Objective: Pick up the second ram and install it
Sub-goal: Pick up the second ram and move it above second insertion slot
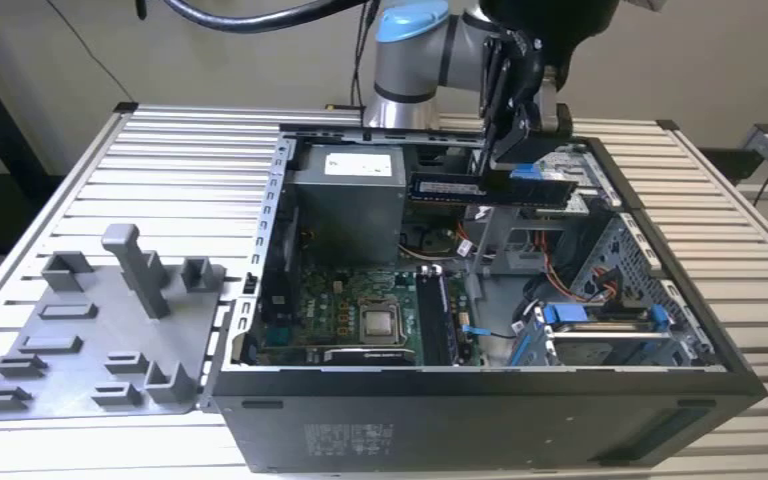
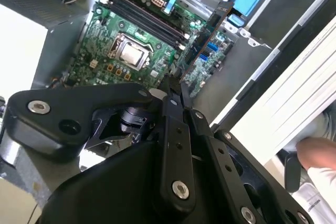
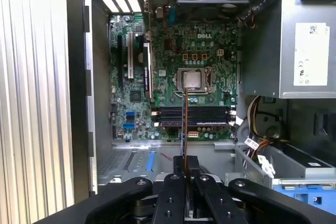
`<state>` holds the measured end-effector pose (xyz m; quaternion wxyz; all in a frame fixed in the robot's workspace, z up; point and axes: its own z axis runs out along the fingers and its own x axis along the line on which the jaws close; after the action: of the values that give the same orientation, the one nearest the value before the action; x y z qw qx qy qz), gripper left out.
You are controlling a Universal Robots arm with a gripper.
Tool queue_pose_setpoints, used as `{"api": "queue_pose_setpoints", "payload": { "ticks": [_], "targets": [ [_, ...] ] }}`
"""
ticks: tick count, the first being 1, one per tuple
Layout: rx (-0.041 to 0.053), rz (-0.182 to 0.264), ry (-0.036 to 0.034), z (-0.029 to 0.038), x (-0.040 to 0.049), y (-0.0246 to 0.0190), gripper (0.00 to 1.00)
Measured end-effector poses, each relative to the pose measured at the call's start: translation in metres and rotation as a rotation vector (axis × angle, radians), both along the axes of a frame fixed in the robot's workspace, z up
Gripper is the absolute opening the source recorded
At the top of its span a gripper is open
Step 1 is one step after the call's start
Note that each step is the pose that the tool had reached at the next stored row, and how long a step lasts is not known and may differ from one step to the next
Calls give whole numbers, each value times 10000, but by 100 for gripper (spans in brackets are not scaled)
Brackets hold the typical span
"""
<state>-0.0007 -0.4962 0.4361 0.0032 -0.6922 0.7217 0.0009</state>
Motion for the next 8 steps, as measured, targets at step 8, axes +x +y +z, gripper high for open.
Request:
{"api": "queue_pose_setpoints", "payload": {
  "ticks": [8],
  "targets": [
    [2, 7, 0, -5, 0, 232, 13]
  ]
}}
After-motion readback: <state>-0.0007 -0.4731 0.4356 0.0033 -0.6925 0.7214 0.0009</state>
